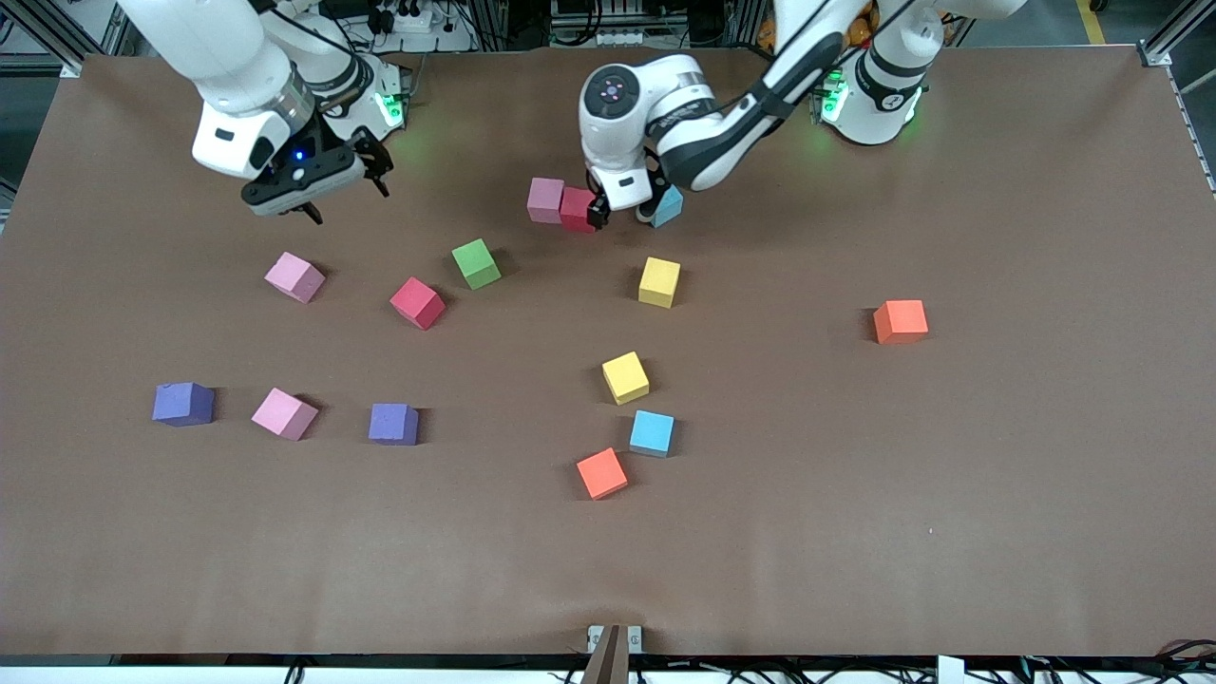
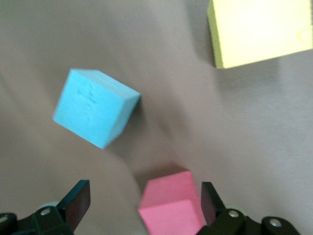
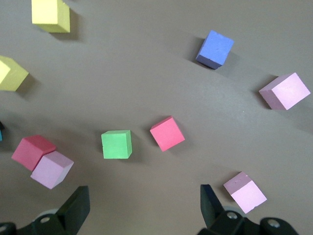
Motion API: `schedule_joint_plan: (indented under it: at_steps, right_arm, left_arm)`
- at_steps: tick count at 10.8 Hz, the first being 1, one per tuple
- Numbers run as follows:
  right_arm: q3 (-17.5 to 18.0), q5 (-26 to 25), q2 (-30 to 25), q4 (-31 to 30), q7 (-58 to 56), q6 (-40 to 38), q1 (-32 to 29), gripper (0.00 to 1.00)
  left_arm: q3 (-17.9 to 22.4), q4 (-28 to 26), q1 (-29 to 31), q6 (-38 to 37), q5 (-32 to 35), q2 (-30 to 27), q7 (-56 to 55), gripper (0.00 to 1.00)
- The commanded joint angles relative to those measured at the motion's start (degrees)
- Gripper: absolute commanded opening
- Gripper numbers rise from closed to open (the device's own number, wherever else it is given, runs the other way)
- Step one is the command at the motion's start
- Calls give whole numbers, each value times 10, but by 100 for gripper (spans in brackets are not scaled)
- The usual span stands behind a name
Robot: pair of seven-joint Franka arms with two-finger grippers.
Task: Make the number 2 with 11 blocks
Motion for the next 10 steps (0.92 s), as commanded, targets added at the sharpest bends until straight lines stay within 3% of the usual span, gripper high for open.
schedule_joint_plan:
  at_steps: [1,10]
  right_arm:
    - [-6,1,-13,-20,-43,11,19,100]
    - [-7,1,-3,-27,-64,20,21,100]
  left_arm:
    - [-28,-46,30,2,18,-20,32,100]
    - [-29,-114,57,51,106,-17,40,100]
